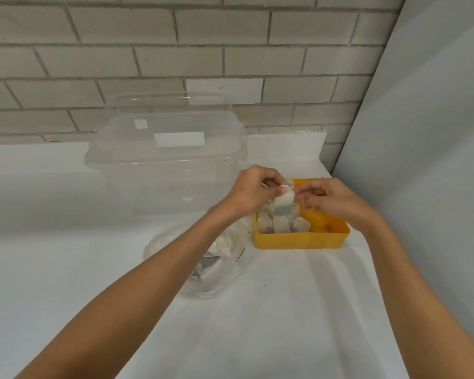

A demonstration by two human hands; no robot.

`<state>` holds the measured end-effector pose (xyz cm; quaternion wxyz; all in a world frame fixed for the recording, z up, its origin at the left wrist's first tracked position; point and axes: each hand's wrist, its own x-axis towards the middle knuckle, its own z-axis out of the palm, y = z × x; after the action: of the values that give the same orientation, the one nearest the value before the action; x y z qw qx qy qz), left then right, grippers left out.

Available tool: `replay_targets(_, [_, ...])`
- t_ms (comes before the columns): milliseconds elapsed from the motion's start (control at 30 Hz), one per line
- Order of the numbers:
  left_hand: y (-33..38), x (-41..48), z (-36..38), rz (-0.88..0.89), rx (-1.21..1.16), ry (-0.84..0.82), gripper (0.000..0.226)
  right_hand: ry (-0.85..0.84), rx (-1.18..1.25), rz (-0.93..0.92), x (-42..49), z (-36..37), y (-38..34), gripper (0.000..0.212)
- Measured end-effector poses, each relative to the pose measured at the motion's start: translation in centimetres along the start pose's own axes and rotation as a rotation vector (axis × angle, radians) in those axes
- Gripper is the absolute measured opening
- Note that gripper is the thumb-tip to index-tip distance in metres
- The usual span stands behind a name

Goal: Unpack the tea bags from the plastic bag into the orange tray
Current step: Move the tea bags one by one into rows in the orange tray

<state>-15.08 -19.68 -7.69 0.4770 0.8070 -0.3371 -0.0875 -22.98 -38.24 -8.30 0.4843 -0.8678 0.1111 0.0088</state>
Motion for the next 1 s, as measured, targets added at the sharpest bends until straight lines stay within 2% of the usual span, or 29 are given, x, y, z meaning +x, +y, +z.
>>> replay_targets(67, [0.1, 0.8, 1.3, -0.001, -0.030, 0.017, 0.007, -0.053, 0.028, -0.016, -0.4, 0.0, -0.8, 0.016])
replay_targets(133, [0.2, 1.4, 2.6, -0.016, -0.068, 0.017, 0.010, -0.005, -0.004, -0.026, -0.4, 0.0, -0.6, 0.006])
replay_targets(233, [0.2, 2.4, 4.1, -0.057, -0.069, -0.015, 0.018, 0.123, -0.090, 0.004, 0.0, -0.3, 0.8, 0.014])
replay_targets(433, [-1.5, 3.8, 6.9, -0.095, 0.306, -0.196, 0.014, 0.126, -0.245, 0.168, 0.5, -0.7, 4.0, 0.020])
replay_targets(633, [-2.4, 4.2, 8.8, -0.058, 0.622, -0.249, 0.009, 0.086, -0.278, 0.176, 0.2, -0.5, 5.0, 0.023])
replay_targets(767, [-3.0, 4.2, 9.4, -0.069, 0.685, -0.260, 0.014, 0.045, -0.239, 0.182, 0.5, -0.5, 5.3, 0.016])
replay_targets(1000, [-3.6, 4.7, 8.6, -0.134, 0.658, -0.252, 0.011, -0.031, -0.221, 0.203, 1.4, 0.2, 5.5, 0.021])
